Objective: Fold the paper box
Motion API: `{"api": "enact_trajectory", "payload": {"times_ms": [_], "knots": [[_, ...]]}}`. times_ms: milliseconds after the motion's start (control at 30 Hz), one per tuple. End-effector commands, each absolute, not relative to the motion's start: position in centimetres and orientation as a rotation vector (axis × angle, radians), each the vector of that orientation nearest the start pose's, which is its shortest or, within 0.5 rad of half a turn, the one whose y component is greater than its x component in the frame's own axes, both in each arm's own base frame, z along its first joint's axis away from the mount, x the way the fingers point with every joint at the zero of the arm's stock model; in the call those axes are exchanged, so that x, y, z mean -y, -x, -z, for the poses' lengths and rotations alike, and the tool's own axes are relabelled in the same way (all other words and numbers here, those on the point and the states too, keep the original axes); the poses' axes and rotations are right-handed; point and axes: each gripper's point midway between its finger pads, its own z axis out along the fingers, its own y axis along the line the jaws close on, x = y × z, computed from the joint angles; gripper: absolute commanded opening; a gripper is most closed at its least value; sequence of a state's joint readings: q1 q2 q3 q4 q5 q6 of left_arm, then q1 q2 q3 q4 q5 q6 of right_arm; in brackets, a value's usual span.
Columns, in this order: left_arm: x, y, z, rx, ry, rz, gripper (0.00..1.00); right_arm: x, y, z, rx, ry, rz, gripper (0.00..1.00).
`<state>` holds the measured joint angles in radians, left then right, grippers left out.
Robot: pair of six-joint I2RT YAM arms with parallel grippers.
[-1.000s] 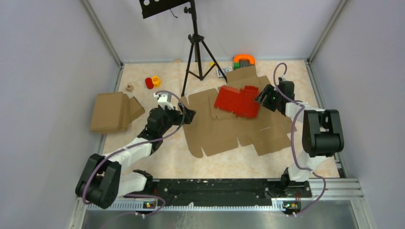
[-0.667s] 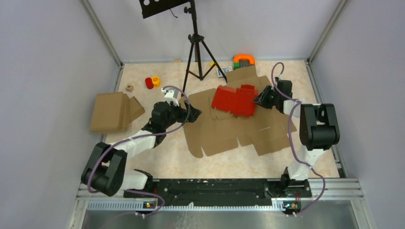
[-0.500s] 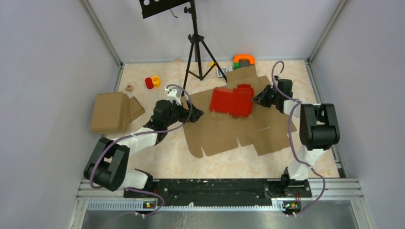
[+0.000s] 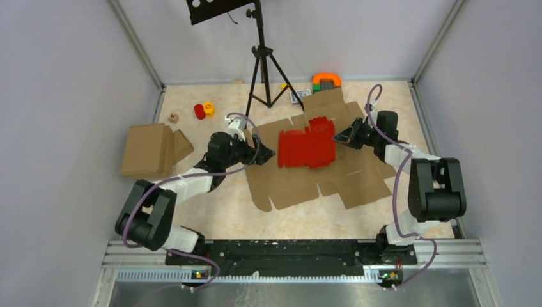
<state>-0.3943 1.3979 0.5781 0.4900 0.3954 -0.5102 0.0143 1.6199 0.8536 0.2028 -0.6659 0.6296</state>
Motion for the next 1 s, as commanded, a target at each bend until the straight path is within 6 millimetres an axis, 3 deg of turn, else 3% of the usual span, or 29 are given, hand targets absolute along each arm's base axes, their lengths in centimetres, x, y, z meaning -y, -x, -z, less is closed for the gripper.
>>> {"api": "enact_trajectory", "payload": {"times_ms": [0,100,200,333,400,533,667,800,967], "knots": [[23.8,-34.0,-12.3,-2.062,-0.168,0.977,0.89,-13.7,-35.7,-9.9,-2.232,-0.247,-1.138,0.0],[23.9,-34.7,-9.4,-2.222,-0.141,0.94,0.84,-13.8,-34.1,-8.4,-2.251,-0.251,-1.137,0.02],[24.9,-34.6,-7.0,-2.336,-0.148,0.988,0.75,-14.4,-33.1,-7.2,-2.278,-0.231,-1.141,0.11],[26.2,-34.1,-5.8,-2.399,-0.177,1.081,0.55,-15.6,-32.7,-6.8,-2.3,-0.182,-1.15,0.26],[26.4,-34.0,-5.6,-2.41,-0.187,1.1,0.49,-16.3,-32.7,-6.7,-2.311,-0.163,-1.14,0.31],[26.7,-33.8,-5.6,-2.414,-0.209,1.112,0.45,-17.4,-32.8,-6.3,-2.338,-0.136,-1.123,0.32],[27.7,-33.4,-6.5,-2.374,-0.255,1.207,0.44,-17.9,-32.8,-6.3,-2.343,-0.132,-1.139,0.18],[28.6,-32.7,-9.2,-2.244,-0.318,1.325,0.44,-17.7,-32.9,-6.9,-2.333,-0.131,-1.111,0.01],[28.7,-32.0,-12.4,-2.091,-0.361,1.38,0.5,-17.3,-32.9,-9.9,-2.247,-0.049,-1.065,0.0]]}}
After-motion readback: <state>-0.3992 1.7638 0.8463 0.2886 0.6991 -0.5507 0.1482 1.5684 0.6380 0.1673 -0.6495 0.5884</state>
